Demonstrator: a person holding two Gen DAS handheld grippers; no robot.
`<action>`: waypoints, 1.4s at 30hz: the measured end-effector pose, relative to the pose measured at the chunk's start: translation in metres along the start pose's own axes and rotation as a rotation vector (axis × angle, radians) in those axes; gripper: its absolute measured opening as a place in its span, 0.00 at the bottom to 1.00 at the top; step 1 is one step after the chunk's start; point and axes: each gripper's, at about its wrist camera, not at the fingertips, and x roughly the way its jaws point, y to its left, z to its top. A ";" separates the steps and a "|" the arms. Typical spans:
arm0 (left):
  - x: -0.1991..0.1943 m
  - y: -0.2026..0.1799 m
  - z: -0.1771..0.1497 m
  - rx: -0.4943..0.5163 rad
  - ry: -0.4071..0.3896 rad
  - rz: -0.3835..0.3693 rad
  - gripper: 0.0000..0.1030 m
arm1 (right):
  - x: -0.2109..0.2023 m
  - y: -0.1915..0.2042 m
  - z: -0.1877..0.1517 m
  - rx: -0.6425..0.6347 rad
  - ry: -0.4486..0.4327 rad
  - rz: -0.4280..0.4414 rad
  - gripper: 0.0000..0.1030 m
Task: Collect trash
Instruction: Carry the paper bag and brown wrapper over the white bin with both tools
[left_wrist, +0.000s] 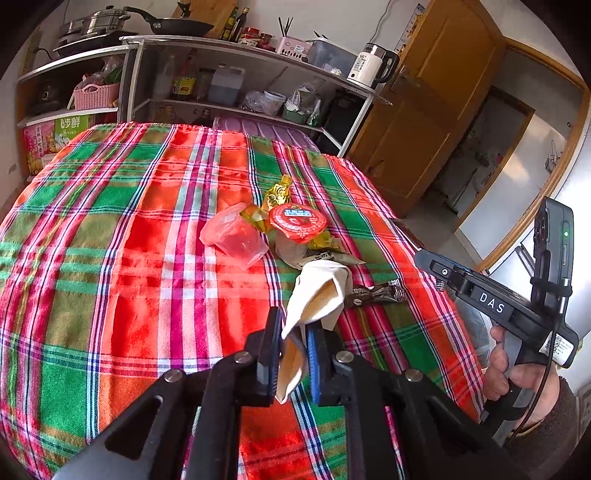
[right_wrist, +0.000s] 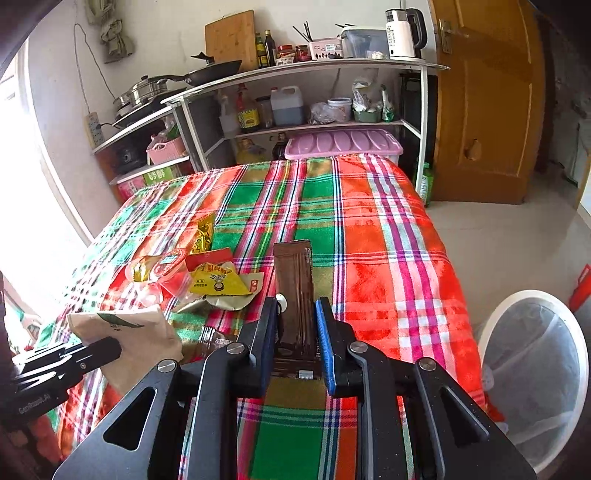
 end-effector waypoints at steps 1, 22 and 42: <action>-0.001 -0.002 0.000 0.006 -0.003 0.003 0.12 | -0.004 -0.002 -0.001 0.004 -0.008 -0.002 0.21; 0.016 -0.133 0.018 0.198 -0.013 -0.172 0.12 | -0.100 -0.091 -0.041 0.158 -0.119 -0.111 0.21; 0.109 -0.278 0.006 0.330 0.167 -0.329 0.12 | -0.131 -0.213 -0.087 0.334 -0.065 -0.289 0.21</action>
